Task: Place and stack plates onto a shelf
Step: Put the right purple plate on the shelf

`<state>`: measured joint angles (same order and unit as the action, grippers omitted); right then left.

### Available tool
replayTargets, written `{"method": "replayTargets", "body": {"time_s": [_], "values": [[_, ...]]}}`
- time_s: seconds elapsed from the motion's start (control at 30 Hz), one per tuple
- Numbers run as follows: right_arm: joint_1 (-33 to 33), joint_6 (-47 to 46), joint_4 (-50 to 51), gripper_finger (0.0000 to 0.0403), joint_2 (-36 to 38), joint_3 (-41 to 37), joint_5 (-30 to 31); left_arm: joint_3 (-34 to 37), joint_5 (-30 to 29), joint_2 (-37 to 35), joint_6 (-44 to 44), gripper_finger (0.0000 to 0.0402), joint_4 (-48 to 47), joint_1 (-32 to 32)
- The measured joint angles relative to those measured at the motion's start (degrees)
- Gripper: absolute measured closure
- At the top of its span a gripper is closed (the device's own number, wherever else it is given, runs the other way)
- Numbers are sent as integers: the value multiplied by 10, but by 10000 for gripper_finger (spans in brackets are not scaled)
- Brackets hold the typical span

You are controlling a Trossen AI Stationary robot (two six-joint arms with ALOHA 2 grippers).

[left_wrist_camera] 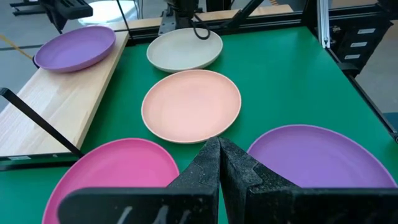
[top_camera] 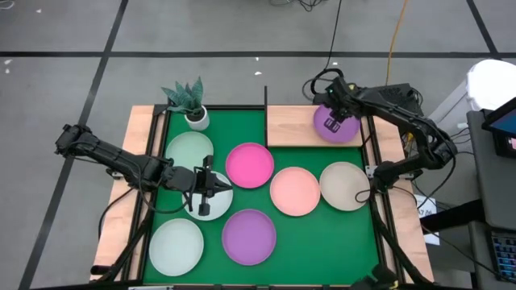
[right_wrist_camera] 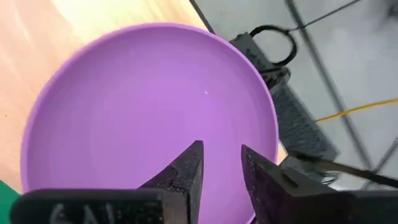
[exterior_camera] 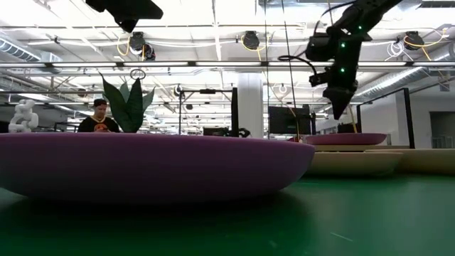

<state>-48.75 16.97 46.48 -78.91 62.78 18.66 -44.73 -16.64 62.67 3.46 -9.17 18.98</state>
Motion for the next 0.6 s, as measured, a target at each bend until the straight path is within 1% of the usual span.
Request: {"method": "replayTargets", "body": {"time_s": [0.17,0.27,0.5,0.6], "values": [[42,-17,3,335,-6,0,8,0,0,0,-2,398,0,0],[47,-28,-3,354,-15,-7,6,0,0,0,-3,398,0,0],[45,-28,-83,388,-48,-81,-6,0,0,0,0,398,0,0],[45,-28,-92,395,-56,-102,-2,0,0,0,2,398,0,0]]}}
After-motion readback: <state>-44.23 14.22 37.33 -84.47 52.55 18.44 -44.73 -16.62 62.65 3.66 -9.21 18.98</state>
